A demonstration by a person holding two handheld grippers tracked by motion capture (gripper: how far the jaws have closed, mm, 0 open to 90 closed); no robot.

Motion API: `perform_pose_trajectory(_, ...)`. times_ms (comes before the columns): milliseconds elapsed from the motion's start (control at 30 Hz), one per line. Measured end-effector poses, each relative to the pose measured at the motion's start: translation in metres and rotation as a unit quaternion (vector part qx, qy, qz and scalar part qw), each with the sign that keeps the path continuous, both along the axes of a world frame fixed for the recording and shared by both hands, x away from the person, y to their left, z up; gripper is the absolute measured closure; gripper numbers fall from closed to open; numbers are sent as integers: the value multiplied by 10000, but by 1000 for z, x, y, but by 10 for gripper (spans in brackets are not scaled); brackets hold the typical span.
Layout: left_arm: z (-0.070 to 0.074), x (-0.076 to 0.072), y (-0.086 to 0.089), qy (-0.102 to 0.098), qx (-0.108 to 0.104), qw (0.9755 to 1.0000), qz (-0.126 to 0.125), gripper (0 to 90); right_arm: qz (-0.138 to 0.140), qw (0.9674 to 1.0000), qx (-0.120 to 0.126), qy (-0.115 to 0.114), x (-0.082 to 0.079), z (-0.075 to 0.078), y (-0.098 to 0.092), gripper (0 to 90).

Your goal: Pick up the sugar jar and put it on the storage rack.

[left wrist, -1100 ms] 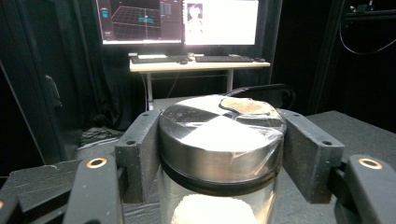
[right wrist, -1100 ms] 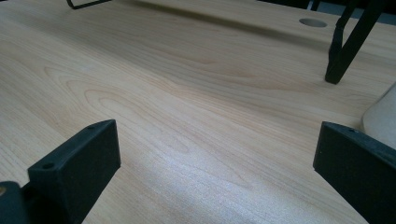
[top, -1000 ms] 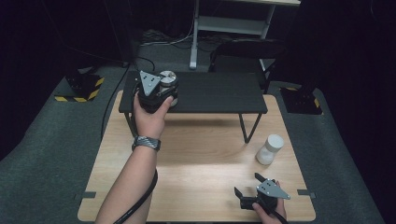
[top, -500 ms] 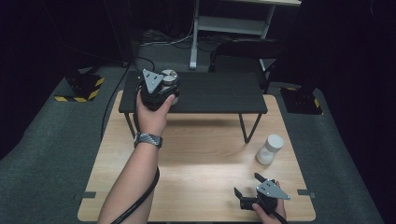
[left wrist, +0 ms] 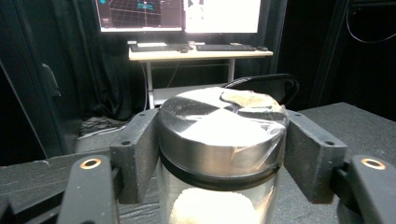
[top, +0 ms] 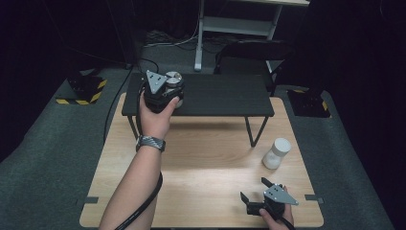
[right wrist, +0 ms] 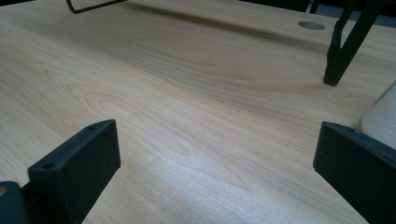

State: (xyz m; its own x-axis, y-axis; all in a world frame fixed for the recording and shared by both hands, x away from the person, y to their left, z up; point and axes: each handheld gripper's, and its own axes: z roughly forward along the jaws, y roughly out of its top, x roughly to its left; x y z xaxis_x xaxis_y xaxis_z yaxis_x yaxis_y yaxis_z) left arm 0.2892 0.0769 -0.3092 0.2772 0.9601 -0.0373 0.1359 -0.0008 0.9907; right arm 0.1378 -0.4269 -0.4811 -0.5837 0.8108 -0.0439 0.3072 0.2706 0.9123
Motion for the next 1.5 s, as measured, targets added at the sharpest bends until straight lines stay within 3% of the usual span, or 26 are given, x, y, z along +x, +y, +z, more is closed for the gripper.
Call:
perform_pose_trajectory(233,-4,-2,2,23,-74,10000,54,224,11,10000,-9,2,0,0,0,1)
perform_pose_trajectory(333,-4,-6,0,33,-174,9997,196,87,11,10000,0,-18,0,0,0,1)
perform_pose_trajectory(500,-1,-10,1,-7,-190,9997,147,7,21,10000,-21,-9,0,0,0,1)
perform_pose_trajectory(900,-1,-26,9,-74,-285,9996,33,2,7,10000,-37,-23,-1,0,1,1)
perform_pose_trajectory(1000,-4,-33,11,-129,-213,9997,-31,2,9,10000,-17,-18,-1,0,0,1)
perform_pose_trajectory(1500,-33,-64,35,-159,-270,9992,-256,2,16,10000,-87,-33,-1,1,1,1)
